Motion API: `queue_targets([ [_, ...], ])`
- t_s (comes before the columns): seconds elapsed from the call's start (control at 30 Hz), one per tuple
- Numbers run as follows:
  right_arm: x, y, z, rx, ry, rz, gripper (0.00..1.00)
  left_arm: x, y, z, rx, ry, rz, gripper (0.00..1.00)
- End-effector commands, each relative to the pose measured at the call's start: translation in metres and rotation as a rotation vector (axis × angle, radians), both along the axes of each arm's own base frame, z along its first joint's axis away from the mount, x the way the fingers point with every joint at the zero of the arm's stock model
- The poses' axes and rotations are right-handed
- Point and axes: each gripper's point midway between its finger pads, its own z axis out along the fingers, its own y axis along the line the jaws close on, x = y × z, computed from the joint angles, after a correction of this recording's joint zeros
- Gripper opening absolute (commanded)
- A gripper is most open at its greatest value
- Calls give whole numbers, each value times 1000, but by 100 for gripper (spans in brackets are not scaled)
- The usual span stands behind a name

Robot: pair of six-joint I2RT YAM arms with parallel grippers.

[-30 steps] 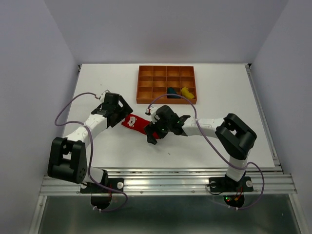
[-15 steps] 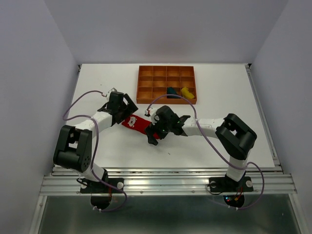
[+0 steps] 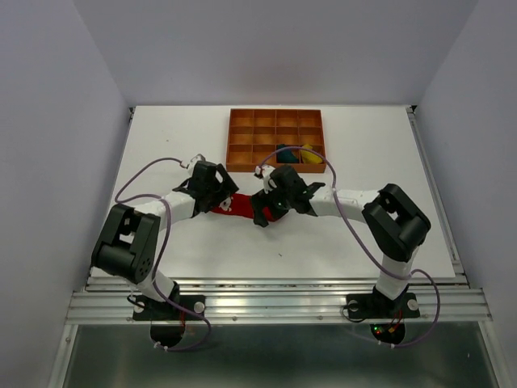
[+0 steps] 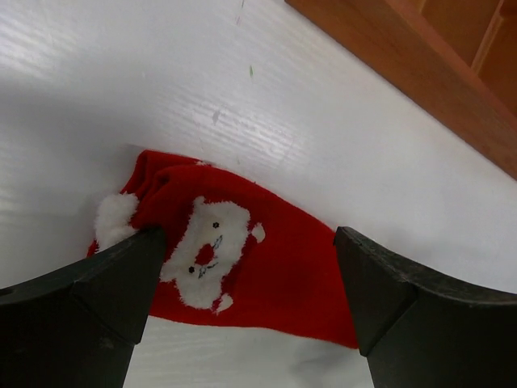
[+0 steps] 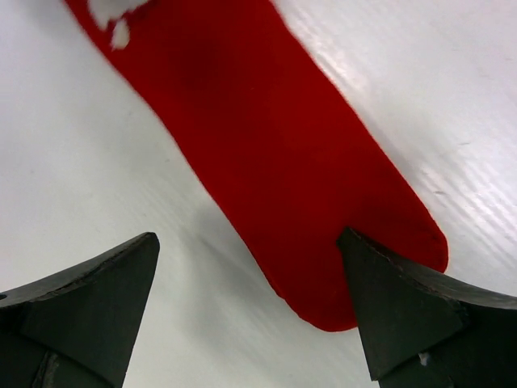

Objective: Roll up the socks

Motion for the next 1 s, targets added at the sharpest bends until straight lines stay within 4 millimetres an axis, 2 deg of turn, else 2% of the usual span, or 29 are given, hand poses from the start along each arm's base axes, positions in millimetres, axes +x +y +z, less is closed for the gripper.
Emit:
queue_targets([
  [0.0, 13, -23, -3, -41, 27, -93, 100, -48, 12, -25, 56, 118, 56, 99],
  [0.03, 18, -23, -2, -26, 15, -96, 100, -65, 16, -35, 56, 163, 84, 99],
  [0.07, 23, -26, -5, -29, 13, -112, 100, -69, 14, -29, 34, 147, 84, 99],
  [0.1, 27, -27, -5, -38, -2, -123, 100, -78, 13, -32, 30, 157, 81, 99],
  [0.13, 29, -28, -5, -45, -13, -120, 100, -76, 12, -27, 16, 142, 88, 99],
  [0.27, 43, -30, -5, -50, -78, -66, 100, -96, 15, -24, -22, 141, 134, 99],
  [0.3, 42, -28, -7, -40, -90, 32, 100, -98, 12, -19, -49, 125, 145, 99],
  [0.4, 43, -24, -10, -2, -110, 194, 100, -109, 6, -23, -66, 127, 138, 99],
  [0.53, 38, -9, -15, 34, -142, 373, 100, -121, 1, -36, -71, 165, 131, 99],
  [0.6, 47, -9, -16, 19, -179, 399, 100, -127, -6, -40, -95, 189, 126, 99],
  [0.73, 61, -10, -9, -21, -260, 431, 100, -133, -25, -32, -144, 173, 96, 99],
  [0.83, 62, -9, -3, -39, -267, 488, 100, -141, -38, -26, -178, 165, 78, 99],
  [0.9, 56, -8, -7, -46, -240, 544, 100, -143, -42, -25, -185, 167, 67, 99],
  [0.93, 60, -4, 2, -41, -244, 551, 100, -145, -42, -25, -183, 172, 65, 99],
  [0.97, 53, -7, 1, -44, -207, 560, 100, -145, -44, -24, -186, 171, 60, 99],
])
